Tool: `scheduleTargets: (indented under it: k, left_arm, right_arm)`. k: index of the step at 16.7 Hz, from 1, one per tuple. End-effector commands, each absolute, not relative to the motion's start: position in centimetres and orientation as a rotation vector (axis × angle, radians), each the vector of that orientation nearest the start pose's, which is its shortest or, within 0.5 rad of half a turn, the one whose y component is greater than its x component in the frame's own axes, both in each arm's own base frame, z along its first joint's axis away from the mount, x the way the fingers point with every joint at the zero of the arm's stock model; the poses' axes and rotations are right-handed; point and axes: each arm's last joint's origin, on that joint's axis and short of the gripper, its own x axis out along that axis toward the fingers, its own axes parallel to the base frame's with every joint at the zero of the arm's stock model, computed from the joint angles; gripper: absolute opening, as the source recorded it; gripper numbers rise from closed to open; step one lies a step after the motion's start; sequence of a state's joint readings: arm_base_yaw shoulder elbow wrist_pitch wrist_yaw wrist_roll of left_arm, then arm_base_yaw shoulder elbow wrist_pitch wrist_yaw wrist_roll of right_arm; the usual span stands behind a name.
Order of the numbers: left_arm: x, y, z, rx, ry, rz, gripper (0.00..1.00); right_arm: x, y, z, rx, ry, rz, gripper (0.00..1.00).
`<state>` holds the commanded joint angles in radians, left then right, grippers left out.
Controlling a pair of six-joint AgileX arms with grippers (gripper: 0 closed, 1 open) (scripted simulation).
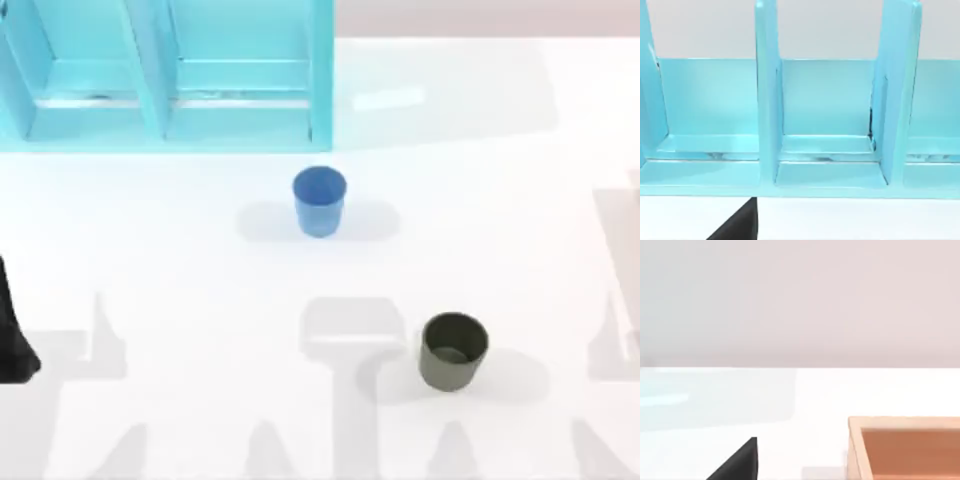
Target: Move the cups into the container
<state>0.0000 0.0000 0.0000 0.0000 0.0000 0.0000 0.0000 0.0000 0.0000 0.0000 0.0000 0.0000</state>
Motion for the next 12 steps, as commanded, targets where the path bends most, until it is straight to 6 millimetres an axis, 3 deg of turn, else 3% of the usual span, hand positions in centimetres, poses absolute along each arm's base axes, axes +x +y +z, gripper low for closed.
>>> scheduleTargets:
  k: [3, 6, 9, 12]
  left_arm:
    - [10.6, -0.1, 16.0, 0.0, 0.0, 0.0, 1.0]
    - [10.6, -0.1, 16.0, 0.0, 0.0, 0.0, 1.0]
    - [10.6, -0.1, 16.0, 0.0, 0.0, 0.0, 1.0]
    - [10.6, -0.1, 16.0, 0.0, 0.0, 0.0, 1.0]
  right_arm:
    - [10.6, -0.1, 16.2, 0.008, 0.008, 0.004, 1.0]
    - [10.6, 0.2, 17.8, 0.073, 0.088, 0.029, 1.0]
    - [11.2, 0.9, 21.1, 0.174, 0.242, 0.057, 1.0]
    - [13.4, 2.1, 25.6, 0.273, 0.459, 0.066, 1.0]
